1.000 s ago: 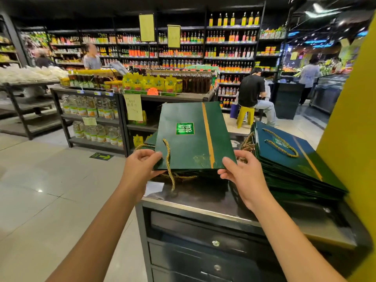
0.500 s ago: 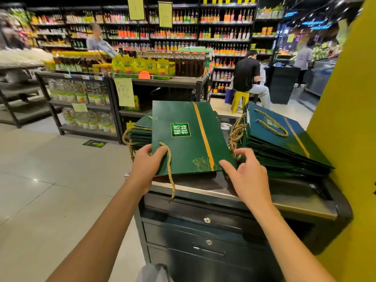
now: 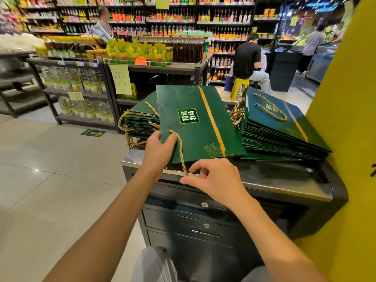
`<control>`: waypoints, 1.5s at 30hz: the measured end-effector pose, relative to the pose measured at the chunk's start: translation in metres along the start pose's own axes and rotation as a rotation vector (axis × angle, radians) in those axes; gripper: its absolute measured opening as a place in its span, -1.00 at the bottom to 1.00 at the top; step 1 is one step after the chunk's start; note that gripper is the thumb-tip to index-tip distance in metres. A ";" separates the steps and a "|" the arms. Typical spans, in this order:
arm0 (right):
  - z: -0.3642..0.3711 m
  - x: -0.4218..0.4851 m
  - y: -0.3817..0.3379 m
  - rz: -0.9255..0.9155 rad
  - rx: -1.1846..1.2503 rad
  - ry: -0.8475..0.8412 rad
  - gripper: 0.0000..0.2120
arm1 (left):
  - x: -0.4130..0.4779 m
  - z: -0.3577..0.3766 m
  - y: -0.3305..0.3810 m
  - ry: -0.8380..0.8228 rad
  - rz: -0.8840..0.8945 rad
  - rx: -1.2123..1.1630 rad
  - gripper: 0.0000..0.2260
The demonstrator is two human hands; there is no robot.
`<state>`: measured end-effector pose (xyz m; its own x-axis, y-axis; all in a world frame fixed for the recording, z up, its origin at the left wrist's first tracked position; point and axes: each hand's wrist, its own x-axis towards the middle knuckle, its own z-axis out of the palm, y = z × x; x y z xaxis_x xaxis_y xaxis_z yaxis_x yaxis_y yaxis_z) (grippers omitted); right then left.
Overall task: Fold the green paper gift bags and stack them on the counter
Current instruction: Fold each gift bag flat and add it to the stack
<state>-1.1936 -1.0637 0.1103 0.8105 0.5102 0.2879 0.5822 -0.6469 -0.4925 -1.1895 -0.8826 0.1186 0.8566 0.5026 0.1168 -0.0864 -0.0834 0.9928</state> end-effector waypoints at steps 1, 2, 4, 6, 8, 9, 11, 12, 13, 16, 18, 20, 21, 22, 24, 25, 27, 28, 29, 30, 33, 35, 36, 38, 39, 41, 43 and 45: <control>0.000 0.001 -0.001 -0.003 -0.011 -0.005 -0.53 | 0.000 0.000 0.000 0.003 0.003 0.005 -0.80; 0.000 0.001 -0.002 -0.008 -0.018 -0.006 -0.55 | -0.001 0.000 0.000 0.007 0.004 0.008 -0.80; 0.001 0.001 -0.004 -0.017 -0.043 -0.002 -0.58 | -0.002 0.001 0.000 0.015 0.008 0.007 -0.81; 0.002 0.000 -0.005 -0.025 -0.056 0.017 -0.70 | -0.003 0.002 -0.001 0.016 0.018 0.008 -0.81; 0.002 -0.001 -0.002 -0.015 -0.013 0.018 -0.85 | -0.005 0.001 -0.001 0.023 0.033 0.016 -0.81; 0.001 -0.002 0.000 -0.009 0.038 0.009 -0.90 | -0.007 0.000 -0.001 0.025 0.043 0.019 -0.80; -0.004 -0.004 0.004 -0.023 0.185 0.009 -0.91 | -0.011 -0.004 -0.002 0.016 0.068 0.021 -0.72; -0.008 -0.005 0.005 -0.035 0.252 0.020 -0.90 | -0.014 -0.006 -0.002 0.006 0.083 0.016 -0.67; -0.013 -0.007 0.005 -0.049 0.298 0.037 -0.89 | -0.017 -0.009 -0.002 -0.005 0.103 0.007 -0.61; -0.023 -0.012 0.006 -0.101 0.304 0.095 -0.89 | -0.026 -0.018 -0.005 -0.041 0.160 0.018 -0.54; -0.027 -0.011 0.007 -0.137 0.252 0.140 -0.91 | -0.033 -0.024 -0.008 -0.058 0.162 0.043 -0.50; -0.031 -0.008 0.009 -0.156 0.224 0.194 -0.92 | -0.043 -0.030 -0.009 -0.064 0.140 0.062 -0.49; -0.032 -0.006 0.009 -0.154 0.240 0.216 -0.93 | -0.048 -0.032 -0.010 -0.074 0.134 0.063 -0.49; -0.032 -0.003 0.010 -0.144 0.276 0.235 -0.94 | -0.054 -0.034 -0.011 -0.087 0.133 0.055 -0.49; -0.029 0.005 0.012 -0.118 0.339 0.272 -0.98 | -0.063 -0.038 -0.015 -0.106 0.130 0.034 -0.50; -0.027 0.009 0.013 -0.109 0.349 0.292 -0.97 | -0.068 -0.039 -0.018 -0.111 0.124 0.026 -0.50; -0.021 0.020 0.013 -0.099 0.368 0.312 -0.91 | -0.075 -0.041 -0.025 -0.120 0.108 0.016 -0.48; -0.019 0.025 0.013 -0.103 0.377 0.310 -0.88 | -0.078 -0.041 -0.028 -0.126 0.106 0.016 -0.49; -0.017 0.030 0.010 -0.117 0.381 0.299 -0.84 | -0.081 -0.041 -0.031 -0.131 0.108 0.019 -0.50; -0.016 0.035 0.007 -0.136 0.378 0.282 -0.78 | -0.083 -0.041 -0.033 -0.135 0.111 0.021 -0.51; -0.015 0.047 -0.004 -0.149 0.411 0.247 -0.64 | -0.085 -0.042 -0.038 -0.153 0.123 0.043 -0.49; -0.013 0.056 -0.012 -0.108 0.464 0.270 -0.75 | -0.083 -0.044 -0.040 -0.169 0.123 0.085 -0.49; -0.010 0.060 -0.015 -0.097 0.476 0.291 -0.84 | -0.082 -0.045 -0.040 -0.170 0.115 0.118 -0.49; -0.003 0.063 -0.018 -0.087 0.464 0.333 -0.95 | -0.079 -0.047 -0.038 -0.151 0.122 0.226 -0.49; 0.001 0.064 -0.017 -0.082 0.457 0.349 -0.94 | -0.078 -0.049 -0.036 -0.135 0.148 0.306 -0.50; 0.007 0.061 -0.013 -0.078 0.469 0.366 -0.95 | -0.075 -0.049 -0.030 -0.085 0.225 0.474 -0.55; 0.010 0.058 -0.011 -0.070 0.499 0.359 -0.93 | -0.069 -0.049 -0.022 -0.020 0.273 0.573 -0.64; 0.010 0.055 -0.008 -0.061 0.503 0.339 -0.89 | -0.059 -0.048 -0.013 0.020 0.317 0.620 -0.73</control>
<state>-1.1542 -1.0244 0.1225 0.8004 0.2755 0.5324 0.5929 -0.2329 -0.7708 -1.2633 -0.8694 0.1000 0.8278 0.3884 0.4049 -0.0193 -0.7015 0.7124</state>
